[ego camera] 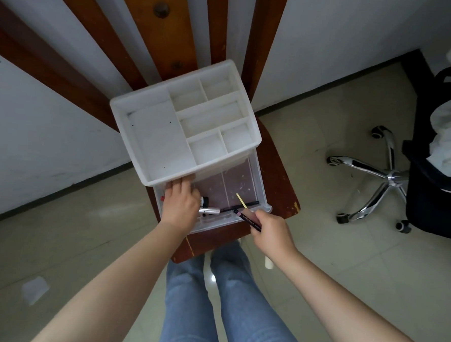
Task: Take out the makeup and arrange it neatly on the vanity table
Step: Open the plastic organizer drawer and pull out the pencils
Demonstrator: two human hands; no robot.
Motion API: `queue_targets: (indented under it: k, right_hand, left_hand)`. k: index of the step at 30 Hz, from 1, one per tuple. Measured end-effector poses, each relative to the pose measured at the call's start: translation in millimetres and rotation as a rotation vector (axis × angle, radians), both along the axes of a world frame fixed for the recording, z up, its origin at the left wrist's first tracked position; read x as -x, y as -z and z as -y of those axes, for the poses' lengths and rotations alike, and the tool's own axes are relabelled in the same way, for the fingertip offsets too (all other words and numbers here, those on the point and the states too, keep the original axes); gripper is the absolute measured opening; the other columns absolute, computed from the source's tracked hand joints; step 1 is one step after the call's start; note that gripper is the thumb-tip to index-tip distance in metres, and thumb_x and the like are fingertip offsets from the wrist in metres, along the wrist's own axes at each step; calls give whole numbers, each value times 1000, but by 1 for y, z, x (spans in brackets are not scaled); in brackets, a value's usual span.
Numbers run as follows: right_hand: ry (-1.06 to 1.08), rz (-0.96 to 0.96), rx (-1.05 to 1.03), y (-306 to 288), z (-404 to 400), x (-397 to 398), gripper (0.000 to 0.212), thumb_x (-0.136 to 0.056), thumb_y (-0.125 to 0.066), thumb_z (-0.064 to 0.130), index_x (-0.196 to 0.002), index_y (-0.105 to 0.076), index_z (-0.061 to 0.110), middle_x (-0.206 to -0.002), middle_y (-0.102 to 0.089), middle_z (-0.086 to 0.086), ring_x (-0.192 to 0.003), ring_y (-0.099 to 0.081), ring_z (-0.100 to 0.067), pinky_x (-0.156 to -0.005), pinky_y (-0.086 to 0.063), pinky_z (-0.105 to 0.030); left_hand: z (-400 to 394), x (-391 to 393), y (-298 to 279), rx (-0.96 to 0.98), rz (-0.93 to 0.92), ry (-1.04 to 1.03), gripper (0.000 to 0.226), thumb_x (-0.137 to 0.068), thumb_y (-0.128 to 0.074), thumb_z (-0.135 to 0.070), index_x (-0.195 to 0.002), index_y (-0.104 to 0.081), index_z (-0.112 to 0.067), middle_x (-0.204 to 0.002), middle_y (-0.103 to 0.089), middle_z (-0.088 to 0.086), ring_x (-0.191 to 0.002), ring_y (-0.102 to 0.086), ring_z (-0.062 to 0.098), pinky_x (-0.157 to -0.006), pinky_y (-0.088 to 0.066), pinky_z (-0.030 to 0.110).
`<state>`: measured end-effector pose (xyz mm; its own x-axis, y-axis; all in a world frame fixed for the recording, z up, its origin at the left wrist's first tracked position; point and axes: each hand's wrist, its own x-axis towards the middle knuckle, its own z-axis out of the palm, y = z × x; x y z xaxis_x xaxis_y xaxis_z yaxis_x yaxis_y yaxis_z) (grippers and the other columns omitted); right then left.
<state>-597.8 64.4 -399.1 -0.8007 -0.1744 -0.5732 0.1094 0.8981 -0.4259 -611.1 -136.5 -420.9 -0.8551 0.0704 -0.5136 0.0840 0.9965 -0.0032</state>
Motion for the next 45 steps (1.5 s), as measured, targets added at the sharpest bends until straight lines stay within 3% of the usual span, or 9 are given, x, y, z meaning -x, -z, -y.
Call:
queue_targets:
  k: [3,11,17,20,23,27,36,41,45]
  right_hand:
    - [-9,-16,-11,0,-1,1,10,-84,-57,13,-93,-58,7,-91,-68,-16,-89,-62,-35,-71,-48,-35]
    - [14,-26,23,2,0,-6,9,-83,-58,10,-90,-57,5,-92,-66,-16,-89,-61,-34,-71,-46,-36]
    - [23,-11,22,4,0,-5,12,-84,-58,12,-94,-57,5,-95,-66,-14,-91,-61,-32,-73,-46,-34]
    - [25,-2,29,4,0,-5,13,-85,-57,12,-95,-58,6,-96,-66,-13,-92,-61,-31,-75,-47,-35]
    - [30,-4,24,4,-1,-5,12,-84,-57,11,-94,-57,5,-97,-66,-13,-92,-61,-31,-73,-46,-32]
    - [16,4,14,5,-1,-5,14,-85,-57,12,-97,-57,6,-98,-66,-12,-94,-61,-30,-75,-46,-33]
    - [20,4,9,6,-1,-6,13,-85,-56,11,-96,-57,5,-99,-65,-13,-94,-60,-31,-75,-46,-34]
    - [22,-4,9,7,0,-6,11,-85,-56,11,-95,-57,5,-99,-65,-13,-93,-61,-31,-74,-46,-32]
    - [9,-10,3,8,-1,-7,13,-85,-56,11,-97,-57,6,-99,-65,-13,-93,-60,-31,-74,-46,-33]
  left_hand:
    - [0,7,5,49,53,-85,24,-90,-46,-14,-112,-48,-7,-133,-33,21,-123,-31,43,-105,-25,53]
    - [-6,-8,3,-66,24,33,39,-85,-54,-7,-123,-45,-4,-124,-42,22,-115,-42,37,-91,-42,46]
    - [-12,2,-11,2,-35,139,41,-56,-81,-8,-94,-65,-2,-91,-63,18,-85,-60,37,-65,-53,39]
    - [-13,0,-13,20,4,163,36,-56,-81,-11,-87,-65,-1,-88,-65,18,-84,-60,36,-71,-51,40]
    - [-7,2,-12,18,-57,140,43,-34,-89,-7,-70,-66,-2,-71,-63,16,-66,-62,36,-54,-52,38]
    - [2,3,7,25,11,110,32,-85,-55,-16,-116,-50,-9,-122,-50,11,-119,-41,30,-93,-37,40]
    - [1,2,13,-46,4,64,35,-82,-55,-11,-116,-45,-9,-119,-53,9,-111,-49,28,-89,-39,35]
    - [1,-1,10,-28,-75,142,33,-76,-63,-9,-108,-57,-4,-128,-47,21,-123,-39,39,-99,-36,49]
    - [1,4,14,-6,27,145,47,-83,-58,-16,-127,-43,-10,-143,-32,14,-136,-21,34,-114,-13,46]
